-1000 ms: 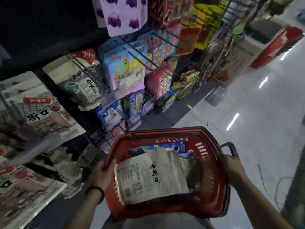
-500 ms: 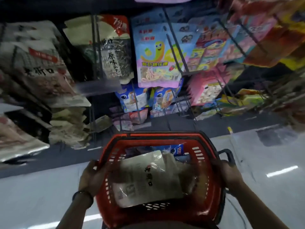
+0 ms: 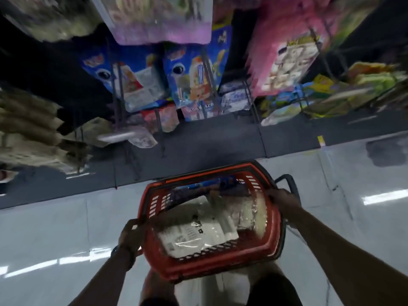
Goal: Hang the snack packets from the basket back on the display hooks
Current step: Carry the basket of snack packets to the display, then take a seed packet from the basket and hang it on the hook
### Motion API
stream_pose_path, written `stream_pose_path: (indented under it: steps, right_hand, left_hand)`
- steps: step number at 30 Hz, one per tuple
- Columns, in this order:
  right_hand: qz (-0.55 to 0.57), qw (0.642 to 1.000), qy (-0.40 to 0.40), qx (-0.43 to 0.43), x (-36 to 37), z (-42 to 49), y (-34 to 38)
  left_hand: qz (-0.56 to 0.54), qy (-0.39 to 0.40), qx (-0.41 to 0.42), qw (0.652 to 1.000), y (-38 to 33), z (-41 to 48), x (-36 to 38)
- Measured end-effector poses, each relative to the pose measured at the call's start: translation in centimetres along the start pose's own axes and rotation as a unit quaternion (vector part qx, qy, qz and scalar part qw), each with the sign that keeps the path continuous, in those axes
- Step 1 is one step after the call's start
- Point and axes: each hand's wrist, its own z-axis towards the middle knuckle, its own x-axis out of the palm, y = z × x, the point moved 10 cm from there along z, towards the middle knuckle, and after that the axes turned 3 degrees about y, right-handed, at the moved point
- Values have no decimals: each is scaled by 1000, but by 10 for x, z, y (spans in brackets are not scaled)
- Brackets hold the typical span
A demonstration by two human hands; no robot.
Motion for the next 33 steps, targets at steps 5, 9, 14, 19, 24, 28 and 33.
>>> stream_pose_path:
  steps: [5, 9, 14, 19, 24, 28, 33]
  right_hand:
    - [-13, 1000, -28, 5, 22, 83, -21]
    - [-25, 1000, -16, -8, 45, 127, -25]
    - [-37, 998, -22, -48, 62, 152, -20]
    - [-146, 986, -53, -61, 74, 162, -14]
    - [-267, 923, -183, -209, 106, 108, 12]
    - [-327, 859, -126, -373, 179, 66, 25]
    - [-374, 841, -43, -389, 225, 41, 13]
  left_hand:
    - [-17, 7, 13, 1000, 4, 108, 37]
    - [15, 0, 13, 1000, 10, 177, 44]
    - [78, 19, 35, 996, 6, 223, 53]
    - [155, 2, 107, 982, -10, 199, 70]
    - [327, -153, 292, 886, -28, 159, 86]
    - [351, 20, 383, 854, -36, 141, 147]
    - [453, 42, 420, 786, -33, 126, 161]
